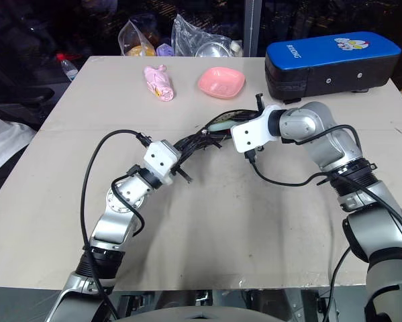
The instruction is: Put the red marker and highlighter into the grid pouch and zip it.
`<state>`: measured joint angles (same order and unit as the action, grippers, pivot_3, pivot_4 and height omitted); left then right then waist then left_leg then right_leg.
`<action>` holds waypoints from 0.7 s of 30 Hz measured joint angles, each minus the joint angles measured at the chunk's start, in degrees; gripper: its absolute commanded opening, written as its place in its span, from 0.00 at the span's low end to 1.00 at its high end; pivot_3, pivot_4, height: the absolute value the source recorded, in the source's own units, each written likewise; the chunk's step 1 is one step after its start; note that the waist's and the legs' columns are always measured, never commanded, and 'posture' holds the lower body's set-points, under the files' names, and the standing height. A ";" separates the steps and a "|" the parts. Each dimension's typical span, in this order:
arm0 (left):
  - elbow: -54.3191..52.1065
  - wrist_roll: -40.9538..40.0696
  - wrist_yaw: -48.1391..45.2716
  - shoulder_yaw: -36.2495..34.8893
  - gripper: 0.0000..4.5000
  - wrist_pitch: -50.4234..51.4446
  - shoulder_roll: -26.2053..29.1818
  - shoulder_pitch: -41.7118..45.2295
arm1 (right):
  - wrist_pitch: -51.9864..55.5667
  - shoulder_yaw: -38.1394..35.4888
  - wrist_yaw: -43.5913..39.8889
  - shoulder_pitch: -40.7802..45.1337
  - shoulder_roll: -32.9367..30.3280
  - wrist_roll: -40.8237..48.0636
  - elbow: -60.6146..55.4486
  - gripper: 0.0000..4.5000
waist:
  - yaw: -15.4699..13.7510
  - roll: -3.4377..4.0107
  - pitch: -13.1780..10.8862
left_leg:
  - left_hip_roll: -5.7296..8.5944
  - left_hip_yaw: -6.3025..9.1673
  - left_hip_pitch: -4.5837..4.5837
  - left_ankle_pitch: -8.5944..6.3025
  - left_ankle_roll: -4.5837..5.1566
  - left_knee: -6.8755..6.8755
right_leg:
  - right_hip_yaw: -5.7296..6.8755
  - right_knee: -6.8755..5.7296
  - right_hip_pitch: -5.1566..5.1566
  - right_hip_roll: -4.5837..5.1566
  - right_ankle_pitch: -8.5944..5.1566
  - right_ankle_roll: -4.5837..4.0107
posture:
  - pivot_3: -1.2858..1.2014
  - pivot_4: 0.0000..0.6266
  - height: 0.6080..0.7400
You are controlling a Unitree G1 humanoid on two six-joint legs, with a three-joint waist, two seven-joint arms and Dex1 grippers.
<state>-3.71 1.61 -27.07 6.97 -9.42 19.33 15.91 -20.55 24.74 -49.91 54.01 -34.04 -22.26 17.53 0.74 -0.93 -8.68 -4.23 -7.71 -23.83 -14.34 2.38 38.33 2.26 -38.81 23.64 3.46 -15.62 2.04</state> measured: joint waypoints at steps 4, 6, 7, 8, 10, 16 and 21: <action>0.00 0.46 -0.57 0.63 0.00 -0.22 -0.11 0.15 | -1.84 1.28 0.14 0.26 2.45 -0.68 3.51 0.06 | 0.01 0.00 0.00 | 0.00 -0.05 0.00 0.00 0.00 0.01 | 0.00 -0.01 0.00 0.00 0.00 0.00 | 0.52 0.24 1.00; 0.00 0.51 -0.73 0.92 0.00 -0.26 -0.32 0.19 | -3.19 1.40 0.18 0.30 4.11 -0.57 5.48 0.06 | 0.02 0.00 0.00 | 0.01 -0.06 0.00 0.00 0.00 0.01 | 0.00 -0.01 0.00 0.00 0.00 0.00 | 0.52 0.24 1.00; 0.00 0.54 -0.72 1.05 0.00 -0.29 -0.39 0.19 | -3.68 1.40 0.19 0.31 4.91 -0.20 6.50 0.17 | 0.02 0.00 0.00 | 0.00 -0.06 0.00 0.00 0.00 0.01 | 0.00 -0.02 0.00 0.00 0.00 0.00 | 0.52 0.24 1.00; 0.00 0.58 -0.72 1.11 0.00 -0.29 -0.44 0.19 | -4.52 1.40 0.14 0.38 5.27 0.15 7.46 0.30 | -0.01 0.00 0.00 | 0.00 -0.06 0.00 0.00 0.00 0.01 | 0.00 -0.02 0.00 0.00 0.00 0.00 | 0.52 0.24 1.00; 0.00 0.58 -0.65 1.22 0.00 -0.26 -0.51 0.18 | -5.28 1.39 0.03 0.78 5.27 0.30 8.07 0.46 | -0.05 0.00 0.00 | 0.00 -0.05 0.00 0.00 0.00 0.02 | 0.00 -0.02 0.00 0.01 0.00 0.00 | 0.52 0.24 1.00; 0.00 -0.12 1.11 0.17 0.00 0.94 -2.56 0.18 | -4.63 -1.19 -2.50 1.51 3.24 4.80 7.40 0.98 | -0.15 0.01 -0.01 | -0.01 0.01 -0.01 0.00 0.00 0.02 | 0.01 -0.02 0.00 0.03 0.00 0.00 | 0.52 0.24 1.00; 0.27 -0.88 1.93 -0.42 0.00 1.74 -2.97 0.17 | 5.72 -8.56 -8.29 0.69 -1.99 14.24 -0.11 0.98 | -0.16 0.01 -0.01 | 0.01 0.04 -0.01 0.00 0.01 0.02 | 0.02 -0.03 -0.01 0.08 0.00 0.00 | 0.52 0.24 1.00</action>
<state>-3.44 0.73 -25.14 6.55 -7.68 16.36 16.07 -14.84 16.17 -58.19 54.70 -36.03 -8.02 17.42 0.58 -0.92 -8.69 -4.22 -7.67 -23.84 -14.34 2.39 38.35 2.27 -38.84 23.62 3.54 -15.62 2.05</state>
